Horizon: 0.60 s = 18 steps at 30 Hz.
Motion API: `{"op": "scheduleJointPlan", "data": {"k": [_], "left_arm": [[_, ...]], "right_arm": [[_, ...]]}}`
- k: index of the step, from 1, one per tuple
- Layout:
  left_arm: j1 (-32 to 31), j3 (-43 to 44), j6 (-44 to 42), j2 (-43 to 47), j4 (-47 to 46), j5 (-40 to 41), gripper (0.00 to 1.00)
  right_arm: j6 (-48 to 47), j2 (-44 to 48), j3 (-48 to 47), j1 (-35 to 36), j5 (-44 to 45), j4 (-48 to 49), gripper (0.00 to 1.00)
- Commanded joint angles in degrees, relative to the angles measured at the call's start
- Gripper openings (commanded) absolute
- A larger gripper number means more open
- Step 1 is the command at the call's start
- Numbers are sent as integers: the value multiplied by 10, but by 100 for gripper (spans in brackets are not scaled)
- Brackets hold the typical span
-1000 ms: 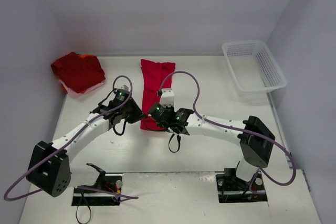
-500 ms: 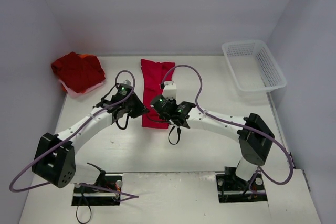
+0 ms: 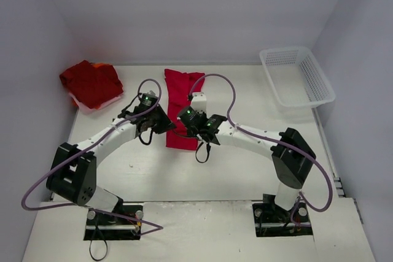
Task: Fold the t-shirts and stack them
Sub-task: Fold the tshirt
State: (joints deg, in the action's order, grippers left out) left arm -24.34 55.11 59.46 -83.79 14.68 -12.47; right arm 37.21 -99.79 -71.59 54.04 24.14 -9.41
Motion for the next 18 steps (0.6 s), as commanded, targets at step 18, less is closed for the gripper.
{"op": "scheduleJointPlan", "data": {"k": [18], "left_arm": [[42, 70, -22, -38, -30, -9, 0]], "right_arm": [[-49, -37, -66, -42, -6, 22, 0]]}}
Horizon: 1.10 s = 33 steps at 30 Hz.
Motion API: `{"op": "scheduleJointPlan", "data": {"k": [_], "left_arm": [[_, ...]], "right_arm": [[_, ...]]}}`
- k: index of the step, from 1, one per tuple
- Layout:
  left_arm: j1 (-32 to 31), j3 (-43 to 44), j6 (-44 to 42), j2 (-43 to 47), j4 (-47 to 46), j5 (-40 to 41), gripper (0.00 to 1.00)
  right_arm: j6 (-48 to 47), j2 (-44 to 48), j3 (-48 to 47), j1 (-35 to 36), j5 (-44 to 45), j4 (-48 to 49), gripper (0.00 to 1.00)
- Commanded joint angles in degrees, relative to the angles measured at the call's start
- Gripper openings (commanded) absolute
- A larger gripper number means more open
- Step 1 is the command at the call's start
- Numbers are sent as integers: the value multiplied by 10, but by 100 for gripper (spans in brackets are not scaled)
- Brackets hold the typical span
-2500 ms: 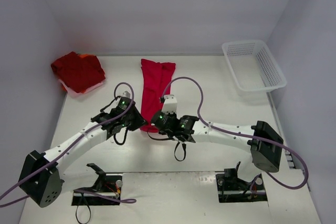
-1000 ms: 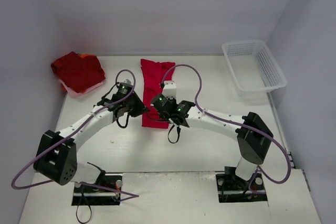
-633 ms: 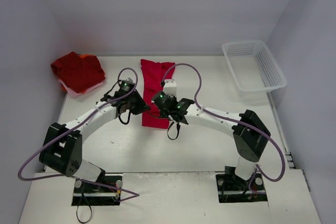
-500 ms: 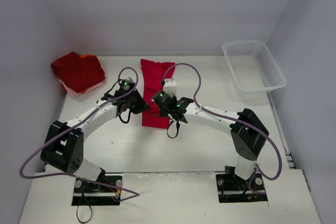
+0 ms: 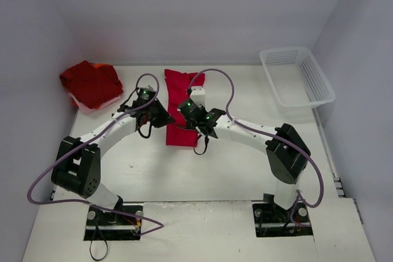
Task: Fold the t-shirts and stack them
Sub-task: Fold the tshirt
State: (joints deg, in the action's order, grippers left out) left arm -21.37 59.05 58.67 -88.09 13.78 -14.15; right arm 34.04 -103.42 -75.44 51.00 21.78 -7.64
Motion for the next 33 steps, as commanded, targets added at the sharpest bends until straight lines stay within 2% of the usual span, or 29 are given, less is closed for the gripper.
{"op": "scheduleJointPlan", "data": {"k": [1, 33], "left_arm": [[16, 33, -15, 4, -21, 6, 0], [40, 83, -27, -58, -28, -7, 0]], "right_arm": [[-19, -1, -30, -13, 18, 4, 0], [-61, -57, -88, -51, -2, 11, 0]]}}
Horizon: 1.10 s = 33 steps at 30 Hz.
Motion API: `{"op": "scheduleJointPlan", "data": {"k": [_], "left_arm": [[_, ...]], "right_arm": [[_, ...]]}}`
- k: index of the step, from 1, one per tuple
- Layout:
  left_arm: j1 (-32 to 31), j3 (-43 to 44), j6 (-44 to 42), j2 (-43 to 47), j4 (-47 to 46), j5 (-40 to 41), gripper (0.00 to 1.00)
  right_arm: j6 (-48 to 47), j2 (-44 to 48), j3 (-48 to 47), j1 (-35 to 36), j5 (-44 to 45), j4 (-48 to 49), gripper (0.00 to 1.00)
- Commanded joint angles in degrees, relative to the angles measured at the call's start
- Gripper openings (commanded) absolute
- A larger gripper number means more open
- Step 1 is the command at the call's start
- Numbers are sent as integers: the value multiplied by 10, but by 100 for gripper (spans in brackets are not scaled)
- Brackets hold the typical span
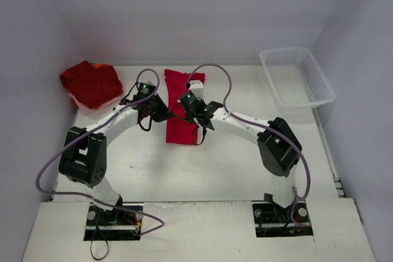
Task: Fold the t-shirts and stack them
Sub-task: Fold the tshirt
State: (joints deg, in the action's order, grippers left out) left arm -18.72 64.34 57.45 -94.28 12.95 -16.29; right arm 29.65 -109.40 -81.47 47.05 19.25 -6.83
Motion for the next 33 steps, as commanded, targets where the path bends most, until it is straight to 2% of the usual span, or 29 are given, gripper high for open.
{"op": "scheduleJointPlan", "data": {"k": [1, 21, 23, 24, 26, 27, 29, 30, 33], "left_arm": [[14, 31, -14, 4, -19, 14, 0], [24, 52, -31, -18, -20, 19, 0], [24, 52, -35, -17, -23, 19, 0], [24, 50, -35, -16, -29, 19, 0], [24, 47, -39, -11, -38, 23, 34], [24, 42, -40, -9, -38, 27, 50], [24, 40, -45, -3, -39, 33, 77], [24, 36, -47, 1, -40, 42, 80], [22, 19, -53, 31, -68, 46, 80]], "right_arm": [[-18, 1, -31, -13, 22, 2, 0], [-30, -34, -52, -23, 12, 16, 1], [-31, -36, -50, -24, 14, 16, 11], [-31, -36, -48, -24, 15, 17, 25], [-33, -30, -40, -24, 19, 25, 46], [-35, -27, -38, -24, 24, 29, 73], [-42, -16, -23, -20, 34, 44, 97], [-43, -12, -19, -19, 38, 48, 100], [-53, 5, -2, -14, 54, 64, 100]]}}
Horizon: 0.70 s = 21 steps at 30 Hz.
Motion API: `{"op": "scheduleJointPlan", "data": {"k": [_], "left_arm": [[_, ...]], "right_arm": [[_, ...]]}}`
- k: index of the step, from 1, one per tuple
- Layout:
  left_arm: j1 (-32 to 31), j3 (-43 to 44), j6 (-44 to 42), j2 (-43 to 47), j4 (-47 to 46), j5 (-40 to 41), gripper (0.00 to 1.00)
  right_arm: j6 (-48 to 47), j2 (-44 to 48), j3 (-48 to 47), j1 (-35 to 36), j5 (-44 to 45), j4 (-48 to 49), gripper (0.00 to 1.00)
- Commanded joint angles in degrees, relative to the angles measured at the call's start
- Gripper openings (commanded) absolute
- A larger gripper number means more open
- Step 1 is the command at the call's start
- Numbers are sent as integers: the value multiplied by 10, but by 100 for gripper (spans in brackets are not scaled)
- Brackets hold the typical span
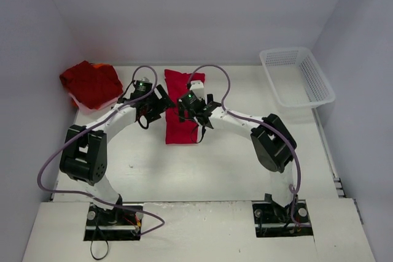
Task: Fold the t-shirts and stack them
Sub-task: Fold the tshirt
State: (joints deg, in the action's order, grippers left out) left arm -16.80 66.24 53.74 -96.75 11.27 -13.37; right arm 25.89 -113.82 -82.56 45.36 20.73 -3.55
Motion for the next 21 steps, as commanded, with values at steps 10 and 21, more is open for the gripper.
{"op": "scheduleJointPlan", "data": {"k": [10, 21], "left_arm": [[-8, -44, -28, 189, -18, 31, 81], [-29, -172, 9, 350, 48, 80, 81]], "right_arm": [[-59, 170, 77, 118, 158, 58, 100], [-56, 239, 188, 149, 87, 46, 100]]}}
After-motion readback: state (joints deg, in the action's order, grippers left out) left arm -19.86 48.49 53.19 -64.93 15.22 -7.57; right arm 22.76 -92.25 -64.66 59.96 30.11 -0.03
